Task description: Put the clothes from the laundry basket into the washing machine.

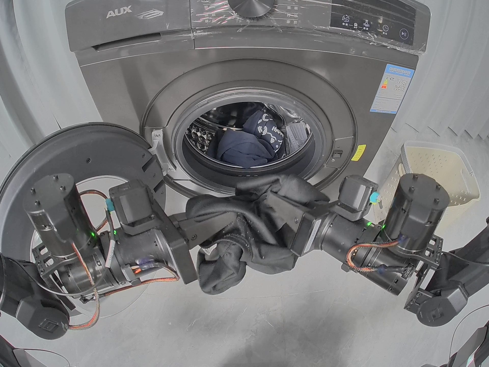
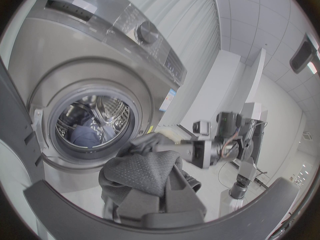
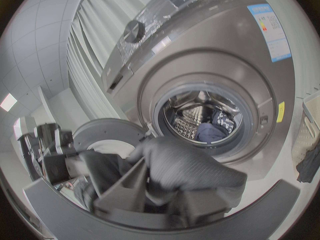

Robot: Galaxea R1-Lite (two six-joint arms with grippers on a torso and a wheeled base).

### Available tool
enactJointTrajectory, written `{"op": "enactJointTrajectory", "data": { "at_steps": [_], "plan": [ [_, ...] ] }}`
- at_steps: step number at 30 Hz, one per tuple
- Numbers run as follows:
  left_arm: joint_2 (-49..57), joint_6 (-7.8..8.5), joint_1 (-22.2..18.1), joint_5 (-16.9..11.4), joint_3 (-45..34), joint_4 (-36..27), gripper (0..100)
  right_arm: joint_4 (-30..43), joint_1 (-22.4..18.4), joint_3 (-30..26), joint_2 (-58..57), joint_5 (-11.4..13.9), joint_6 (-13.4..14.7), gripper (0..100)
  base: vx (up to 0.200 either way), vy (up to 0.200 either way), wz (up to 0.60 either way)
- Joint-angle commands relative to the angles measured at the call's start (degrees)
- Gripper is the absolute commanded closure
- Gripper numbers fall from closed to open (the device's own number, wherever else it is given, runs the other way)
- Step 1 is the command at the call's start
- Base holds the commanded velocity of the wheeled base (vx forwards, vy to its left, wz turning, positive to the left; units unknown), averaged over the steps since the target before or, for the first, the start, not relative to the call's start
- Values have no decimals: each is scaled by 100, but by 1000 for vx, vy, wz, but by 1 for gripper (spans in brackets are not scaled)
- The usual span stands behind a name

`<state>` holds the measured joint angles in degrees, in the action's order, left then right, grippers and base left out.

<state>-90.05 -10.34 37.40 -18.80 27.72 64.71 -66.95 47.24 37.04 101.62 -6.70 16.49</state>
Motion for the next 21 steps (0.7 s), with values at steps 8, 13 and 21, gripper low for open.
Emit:
{"op": "enactJointTrajectory", "data": {
  "at_steps": [8, 13, 21],
  "plan": [
    [163, -329, -22, 219, 691, -2, 100, 24, -57, -662, -28, 73, -261, 0, 0, 0, 0],
    [172, -434, -31, 219, 726, -2, 100, 51, -110, -953, -19, 82, -445, 0, 0, 0, 0],
    [155, -452, -93, 201, 691, -11, 100, 103, -197, -1040, -28, 319, -568, 0, 0, 0, 0]
  ]
}}
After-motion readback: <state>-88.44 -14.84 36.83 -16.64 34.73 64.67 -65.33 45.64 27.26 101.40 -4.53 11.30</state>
